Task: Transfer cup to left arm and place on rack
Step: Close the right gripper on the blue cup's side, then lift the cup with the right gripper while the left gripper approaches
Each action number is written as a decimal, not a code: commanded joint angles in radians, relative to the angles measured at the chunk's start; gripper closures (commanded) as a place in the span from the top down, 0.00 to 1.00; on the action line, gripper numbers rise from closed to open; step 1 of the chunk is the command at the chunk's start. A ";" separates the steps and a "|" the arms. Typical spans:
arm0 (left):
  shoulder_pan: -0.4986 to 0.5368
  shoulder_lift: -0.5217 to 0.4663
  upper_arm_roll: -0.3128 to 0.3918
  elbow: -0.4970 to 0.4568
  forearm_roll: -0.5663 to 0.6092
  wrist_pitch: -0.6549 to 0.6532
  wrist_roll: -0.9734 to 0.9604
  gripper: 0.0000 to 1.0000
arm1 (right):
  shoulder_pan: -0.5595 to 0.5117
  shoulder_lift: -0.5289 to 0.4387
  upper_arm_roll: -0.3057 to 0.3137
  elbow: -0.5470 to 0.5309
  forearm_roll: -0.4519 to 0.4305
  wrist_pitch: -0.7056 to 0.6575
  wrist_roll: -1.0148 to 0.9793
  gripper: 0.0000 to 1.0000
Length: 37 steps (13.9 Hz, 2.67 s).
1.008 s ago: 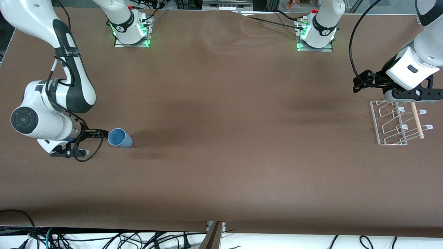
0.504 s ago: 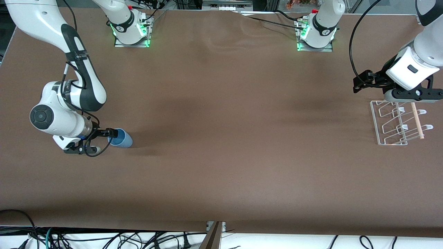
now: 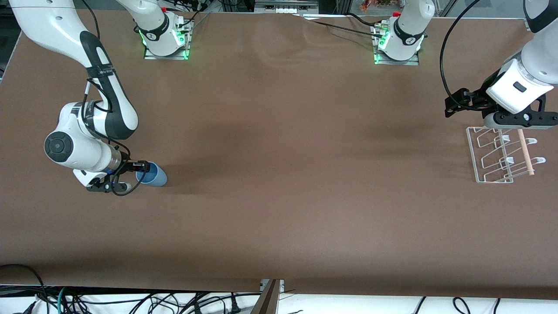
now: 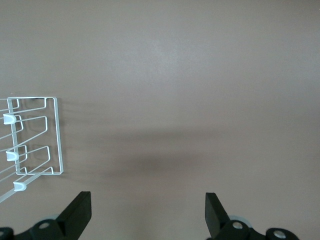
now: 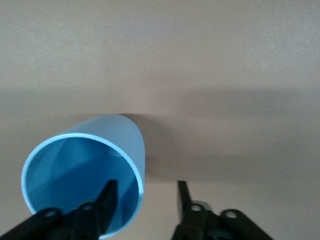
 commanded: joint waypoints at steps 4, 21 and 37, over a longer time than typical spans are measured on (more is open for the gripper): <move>0.006 -0.006 -0.005 0.011 -0.009 -0.017 0.014 1.00 | 0.001 -0.019 0.006 -0.003 0.031 0.007 -0.002 0.00; -0.012 0.055 -0.005 0.014 -0.020 -0.098 0.017 1.00 | 0.101 0.102 0.329 0.379 0.601 0.008 0.492 0.00; -0.044 0.253 -0.010 0.053 -0.390 0.095 0.995 1.00 | 0.369 0.239 0.334 0.595 0.827 0.146 0.570 0.00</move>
